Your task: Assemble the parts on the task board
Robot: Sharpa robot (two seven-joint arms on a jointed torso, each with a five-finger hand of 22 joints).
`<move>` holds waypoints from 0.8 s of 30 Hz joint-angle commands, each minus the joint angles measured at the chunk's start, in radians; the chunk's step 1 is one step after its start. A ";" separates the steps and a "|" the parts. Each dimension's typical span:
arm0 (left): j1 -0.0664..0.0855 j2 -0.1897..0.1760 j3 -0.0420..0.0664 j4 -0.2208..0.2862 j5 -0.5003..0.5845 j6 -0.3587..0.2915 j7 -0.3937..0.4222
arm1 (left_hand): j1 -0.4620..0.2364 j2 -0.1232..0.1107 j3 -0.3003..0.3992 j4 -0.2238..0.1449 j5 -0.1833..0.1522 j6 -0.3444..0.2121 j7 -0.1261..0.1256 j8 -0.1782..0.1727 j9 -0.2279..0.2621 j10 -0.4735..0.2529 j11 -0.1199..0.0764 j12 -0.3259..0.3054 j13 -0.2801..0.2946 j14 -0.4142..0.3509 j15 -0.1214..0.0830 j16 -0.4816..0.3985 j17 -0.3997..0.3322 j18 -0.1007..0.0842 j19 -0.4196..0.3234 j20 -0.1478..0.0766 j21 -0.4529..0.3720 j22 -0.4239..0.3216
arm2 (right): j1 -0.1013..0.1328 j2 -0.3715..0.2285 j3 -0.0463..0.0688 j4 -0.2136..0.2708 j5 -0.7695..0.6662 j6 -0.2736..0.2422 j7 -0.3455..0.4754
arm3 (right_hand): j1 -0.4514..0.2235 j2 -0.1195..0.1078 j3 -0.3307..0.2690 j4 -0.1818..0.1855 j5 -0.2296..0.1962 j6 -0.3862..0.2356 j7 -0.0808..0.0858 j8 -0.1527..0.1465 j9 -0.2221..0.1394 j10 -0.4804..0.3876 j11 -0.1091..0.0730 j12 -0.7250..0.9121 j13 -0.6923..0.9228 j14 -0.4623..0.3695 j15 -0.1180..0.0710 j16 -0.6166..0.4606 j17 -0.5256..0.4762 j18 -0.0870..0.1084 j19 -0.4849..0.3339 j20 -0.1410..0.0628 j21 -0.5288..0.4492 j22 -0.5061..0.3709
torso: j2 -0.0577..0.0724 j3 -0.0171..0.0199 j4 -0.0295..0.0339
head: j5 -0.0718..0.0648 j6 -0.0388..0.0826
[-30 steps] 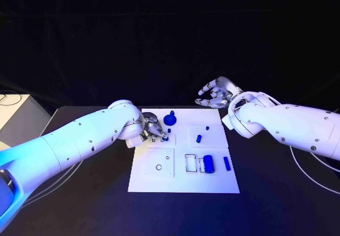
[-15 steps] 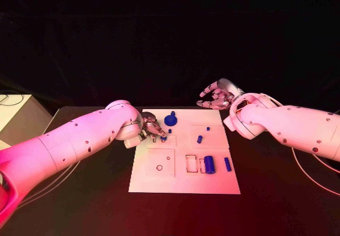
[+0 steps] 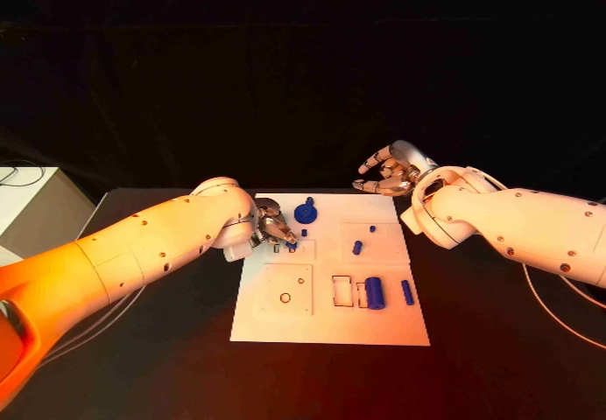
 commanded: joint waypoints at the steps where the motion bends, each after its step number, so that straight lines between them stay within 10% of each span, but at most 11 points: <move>1: 0.001 0.005 0.000 0.000 -0.056 0.001 -0.002 | -0.004 -0.001 0.178 -0.184 0.010 0.044 -0.039 -0.001 0.204 0.010 -0.003 0.004 0.003 0.107 -0.008 0.003 0.263 -0.005 0.007 -0.006 0.006 0.017 | -0.001 0.000 0.000 0.000 -0.004 0.014 0.001 | -0.011 0.002 -0.006 0.001 -0.001 -0.006 -0.001 0.006 0.001 0.105 -0.003 0.002 0.263 0.104 -0.009 0.006 0.263 -0.007 0.105 -0.004 0.006 0.264 | 0.001 -0.0005 0.0000 | 0.001 -0.001; 24: 0.000 0.024 -0.005 -0.012 -0.075 0.047 -0.011 | -0.010 -0.004 0.171 -0.184 0.026 0.050 -0.041 -0.001 0.205 0.020 -0.005 0.009 0.010 0.107 -0.010 0.003 0.263 -0.006 0.009 -0.007 0.007 0.021 | -0.001 0.001 0.000 0.000 -0.003 0.014 0.001 | -0.015 0.003 -0.009 0.001 -0.003 -0.007 -0.001 0.008 0.002 0.105 -0.003 0.002 0.263 0.104 -0.009 0.006 0.263 -0.007 0.105 -0.004 0.006 0.264 | 0.002 -0.0014 0.0003 | -0.001 -0.009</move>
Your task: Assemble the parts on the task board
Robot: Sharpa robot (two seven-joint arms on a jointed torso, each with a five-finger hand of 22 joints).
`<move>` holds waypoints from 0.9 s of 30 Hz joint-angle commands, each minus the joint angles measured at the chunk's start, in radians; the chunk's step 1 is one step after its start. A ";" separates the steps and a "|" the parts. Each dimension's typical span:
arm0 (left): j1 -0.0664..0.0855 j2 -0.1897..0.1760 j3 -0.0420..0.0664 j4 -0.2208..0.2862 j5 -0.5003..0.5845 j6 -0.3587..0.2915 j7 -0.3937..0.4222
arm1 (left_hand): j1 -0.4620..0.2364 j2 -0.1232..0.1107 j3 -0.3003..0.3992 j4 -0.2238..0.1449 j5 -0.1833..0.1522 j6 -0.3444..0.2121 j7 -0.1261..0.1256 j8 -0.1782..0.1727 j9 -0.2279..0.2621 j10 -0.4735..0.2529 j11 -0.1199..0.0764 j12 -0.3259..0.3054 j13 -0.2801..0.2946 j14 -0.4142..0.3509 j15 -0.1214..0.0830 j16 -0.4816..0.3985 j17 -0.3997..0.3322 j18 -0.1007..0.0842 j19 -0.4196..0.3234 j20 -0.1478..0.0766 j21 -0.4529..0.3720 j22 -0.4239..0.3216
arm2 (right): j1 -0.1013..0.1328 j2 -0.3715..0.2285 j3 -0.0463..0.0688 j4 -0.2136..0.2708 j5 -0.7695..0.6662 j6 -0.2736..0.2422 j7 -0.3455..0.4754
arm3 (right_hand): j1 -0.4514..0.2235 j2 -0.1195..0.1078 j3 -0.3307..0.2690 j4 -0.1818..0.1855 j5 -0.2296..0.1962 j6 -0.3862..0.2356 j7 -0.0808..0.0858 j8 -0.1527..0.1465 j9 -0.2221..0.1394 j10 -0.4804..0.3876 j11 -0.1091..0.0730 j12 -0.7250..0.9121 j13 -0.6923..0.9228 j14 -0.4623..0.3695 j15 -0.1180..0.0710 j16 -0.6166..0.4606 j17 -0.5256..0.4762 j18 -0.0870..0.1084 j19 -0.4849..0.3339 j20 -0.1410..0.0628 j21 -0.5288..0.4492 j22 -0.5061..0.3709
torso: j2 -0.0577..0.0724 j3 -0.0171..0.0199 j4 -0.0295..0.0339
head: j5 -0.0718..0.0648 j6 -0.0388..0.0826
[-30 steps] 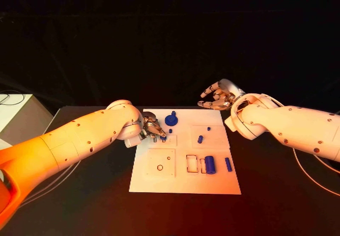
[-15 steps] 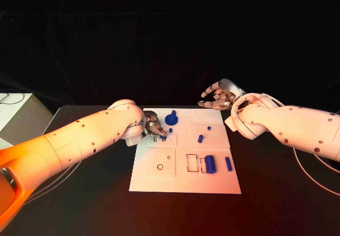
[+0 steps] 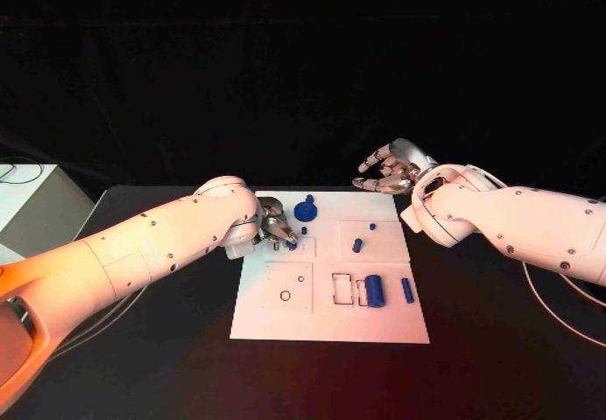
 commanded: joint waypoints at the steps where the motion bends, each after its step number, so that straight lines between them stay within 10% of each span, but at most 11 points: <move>1: 0.000 0.003 0.000 0.000 -0.009 0.028 -0.003 | 0.003 0.009 0.175 -0.181 0.003 0.038 -0.030 0.002 0.204 0.006 0.002 0.004 0.000 0.104 -0.006 0.003 0.263 -0.006 0.006 -0.004 0.003 0.021 | -0.001 0.000 0.000 0.000 -0.003 0.012 0.003 | -0.010 -0.002 -0.006 -0.002 -0.003 -0.007 -0.001 0.004 0.001 0.105 -0.003 0.002 0.263 0.104 -0.009 0.006 0.263 -0.007 0.105 -0.004 0.006 0.263 | 0.000 0.0002 0.0002 | -0.001 -0.002; 27: 0.000 -0.003 -0.003 0.004 -0.033 0.026 -0.006 | 0.002 0.011 0.174 -0.182 0.012 0.040 -0.031 0.002 0.205 0.008 0.001 0.004 0.002 0.104 -0.007 0.003 0.263 -0.006 0.006 -0.005 0.004 0.022 | -0.002 0.000 0.000 -0.002 -0.003 0.015 0.000 | -0.012 -0.002 -0.007 -0.002 -0.004 -0.008 -0.001 0.005 0.001 0.105 -0.003 0.002 0.263 0.104 -0.009 0.006 0.263 -0.007 0.105 -0.004 0.006 0.263 | 0.000 0.0003 0.0006 | -0.001 -0.009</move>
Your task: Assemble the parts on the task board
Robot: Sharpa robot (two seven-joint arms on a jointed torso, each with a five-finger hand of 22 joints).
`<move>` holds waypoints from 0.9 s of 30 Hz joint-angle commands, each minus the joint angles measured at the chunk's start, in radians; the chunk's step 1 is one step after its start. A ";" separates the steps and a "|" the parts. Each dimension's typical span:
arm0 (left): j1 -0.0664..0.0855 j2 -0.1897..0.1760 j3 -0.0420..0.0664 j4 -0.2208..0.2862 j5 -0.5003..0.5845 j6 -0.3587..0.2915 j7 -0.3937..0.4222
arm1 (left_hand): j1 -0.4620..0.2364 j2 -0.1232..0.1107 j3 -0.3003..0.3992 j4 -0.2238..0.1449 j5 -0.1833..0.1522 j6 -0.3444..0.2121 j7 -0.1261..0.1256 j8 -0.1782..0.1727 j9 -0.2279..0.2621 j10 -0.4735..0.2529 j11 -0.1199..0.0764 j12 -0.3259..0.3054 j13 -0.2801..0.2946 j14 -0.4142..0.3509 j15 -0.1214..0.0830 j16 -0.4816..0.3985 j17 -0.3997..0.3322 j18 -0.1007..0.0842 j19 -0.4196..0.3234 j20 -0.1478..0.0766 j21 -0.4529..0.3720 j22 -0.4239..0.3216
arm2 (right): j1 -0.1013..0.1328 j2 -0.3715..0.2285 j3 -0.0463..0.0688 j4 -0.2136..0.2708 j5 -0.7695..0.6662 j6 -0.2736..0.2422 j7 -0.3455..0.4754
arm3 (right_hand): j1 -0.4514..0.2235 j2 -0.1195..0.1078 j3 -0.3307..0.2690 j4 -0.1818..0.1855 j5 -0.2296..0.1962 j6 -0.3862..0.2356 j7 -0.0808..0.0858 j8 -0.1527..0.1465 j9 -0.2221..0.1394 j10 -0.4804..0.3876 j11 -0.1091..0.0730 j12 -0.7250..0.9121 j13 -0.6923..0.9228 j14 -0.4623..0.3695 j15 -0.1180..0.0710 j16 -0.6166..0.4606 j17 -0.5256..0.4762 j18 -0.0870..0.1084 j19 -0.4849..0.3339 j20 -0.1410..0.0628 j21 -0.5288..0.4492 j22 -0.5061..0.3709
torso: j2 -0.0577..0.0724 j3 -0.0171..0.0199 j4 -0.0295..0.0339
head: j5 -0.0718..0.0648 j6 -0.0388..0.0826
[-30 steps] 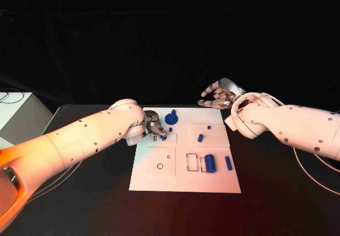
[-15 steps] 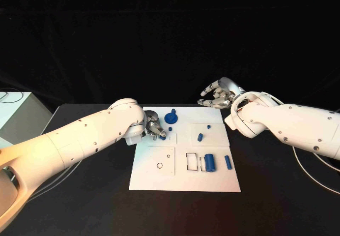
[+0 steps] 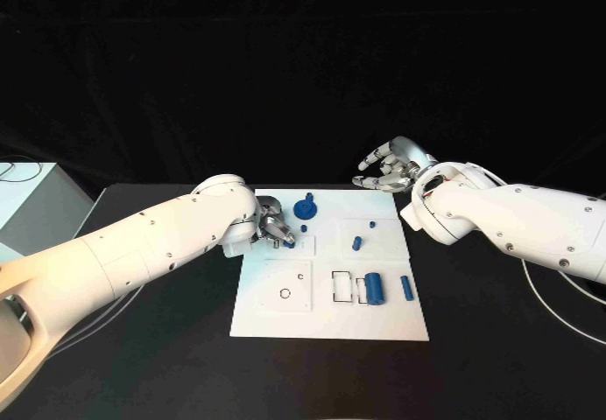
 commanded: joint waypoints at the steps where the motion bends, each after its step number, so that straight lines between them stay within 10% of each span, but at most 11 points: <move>1: 0.000 0.000 0.000 0.002 -0.011 0.008 -0.002 | 0.001 0.010 0.174 -0.182 0.005 0.040 -0.031 0.003 0.191 0.008 0.000 0.004 -0.001 0.104 -0.007 0.003 0.263 -0.006 0.003 -0.001 0.004 0.022 | -0.001 0.000 0.000 0.000 -0.004 0.014 0.001 | -0.008 0.002 -0.005 0.001 -0.004 -0.008 -0.001 0.005 0.001 0.105 -0.003 0.002 0.263 0.104 -0.009 0.006 0.263 -0.007 0.105 -0.004 0.006 0.263 | 0.000 0.0004 0.0007 | 0.000 -0.002; 27: 0.000 0.005 0.000 0.002 -0.011 0.029 -0.005 | -0.012 0.014 0.156 -0.179 0.014 0.053 -0.037 0.006 0.194 0.035 -0.004 0.022 0.028 0.104 -0.010 0.003 0.263 -0.008 0.008 -0.003 0.006 0.029 | -0.002 0.000 0.000 -0.001 -0.004 0.014 0.000 | -0.012 0.004 -0.007 0.001 -0.005 -0.010 -0.002 0.007 0.002 0.105 -0.003 0.002 0.263 0.104 -0.009 0.006 0.263 -0.007 0.105 -0.004 0.006 0.263 | 0.001 0.0016 -0.0007 | 0.002 -0.006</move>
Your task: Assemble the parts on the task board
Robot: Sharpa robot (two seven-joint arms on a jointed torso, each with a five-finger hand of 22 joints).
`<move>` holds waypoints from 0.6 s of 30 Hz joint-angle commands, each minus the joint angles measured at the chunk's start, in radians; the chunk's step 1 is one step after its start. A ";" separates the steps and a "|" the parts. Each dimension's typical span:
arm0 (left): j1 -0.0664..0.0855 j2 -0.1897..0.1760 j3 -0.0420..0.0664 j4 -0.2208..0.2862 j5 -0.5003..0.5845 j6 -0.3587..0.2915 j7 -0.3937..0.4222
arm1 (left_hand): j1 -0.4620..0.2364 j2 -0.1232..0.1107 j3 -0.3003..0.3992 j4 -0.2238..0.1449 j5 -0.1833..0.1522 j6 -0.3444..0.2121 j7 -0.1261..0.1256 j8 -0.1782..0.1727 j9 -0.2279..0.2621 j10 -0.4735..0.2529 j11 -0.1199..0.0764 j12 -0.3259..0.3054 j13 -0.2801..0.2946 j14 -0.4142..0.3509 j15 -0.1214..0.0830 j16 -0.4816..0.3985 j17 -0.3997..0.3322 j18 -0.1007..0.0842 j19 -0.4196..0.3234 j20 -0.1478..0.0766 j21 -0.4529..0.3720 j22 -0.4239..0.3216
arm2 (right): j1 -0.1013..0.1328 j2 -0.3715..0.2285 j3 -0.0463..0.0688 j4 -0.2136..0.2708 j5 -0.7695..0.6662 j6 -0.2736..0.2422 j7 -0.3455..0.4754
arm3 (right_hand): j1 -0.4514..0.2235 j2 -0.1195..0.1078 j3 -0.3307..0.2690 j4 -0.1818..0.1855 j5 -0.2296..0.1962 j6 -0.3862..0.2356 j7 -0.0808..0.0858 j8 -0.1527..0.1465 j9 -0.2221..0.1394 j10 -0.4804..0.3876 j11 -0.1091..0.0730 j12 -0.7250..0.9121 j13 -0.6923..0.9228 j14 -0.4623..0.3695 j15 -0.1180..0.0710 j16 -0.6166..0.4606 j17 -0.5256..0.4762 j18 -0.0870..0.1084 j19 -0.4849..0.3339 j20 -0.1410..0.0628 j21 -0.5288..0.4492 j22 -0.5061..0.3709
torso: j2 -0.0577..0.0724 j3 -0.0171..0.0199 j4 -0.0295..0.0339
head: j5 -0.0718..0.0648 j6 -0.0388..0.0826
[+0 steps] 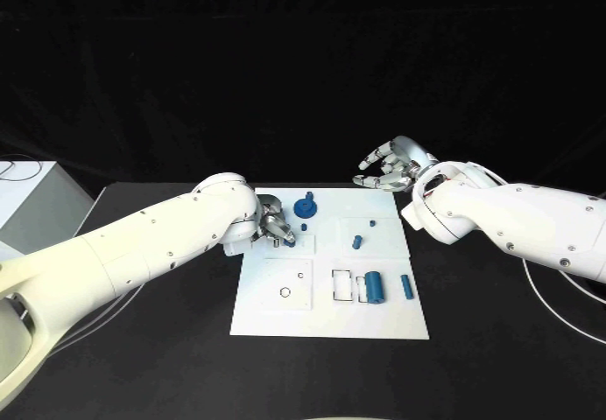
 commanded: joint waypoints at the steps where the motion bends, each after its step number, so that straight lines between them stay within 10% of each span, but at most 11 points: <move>1: 0.000 0.005 0.000 -0.001 -0.003 0.028 -0.004 | -0.009 0.011 0.162 -0.170 0.003 0.045 -0.036 0.008 0.194 0.015 -0.001 0.006 0.008 0.104 -0.010 0.003 0.263 -0.008 0.006 -0.001 0.006 0.030 | -0.001 0.000 0.000 0.000 -0.004 0.012 0.002 | -0.008 0.000 -0.007 0.001 -0.004 -0.007 0.002 0.007 0.001 0.105 -0.003 0.002 0.263 0.104 -0.009 0.006 0.263 -0.007 0.105 -0.004 0.006 0.263 | 0.001 0.0006 0.0002 | 0.000 -0.002; 18: 0.000 0.018 -0.002 -0.014 -0.002 0.022 -0.002 | -0.032 0.050 0.094 -0.137 -0.012 0.088 -0.057 0.005 0.191 0.076 -0.017 0.044 0.078 0.104 -0.021 0.003 0.263 -0.011 0.015 -0.011 0.007 0.041 | -0.002 0.000 0.000 -0.001 -0.004 0.012 0.003 | -0.008 0.000 -0.008 0.000 -0.004 -0.007 0.002 0.008 0.001 0.105 -0.004 0.002 0.263 0.104 -0.009 0.006 0.263 -0.007 0.105 -0.004 0.006 0.263 | 0.001 0.0013 -0.0002 | -0.001 -0.002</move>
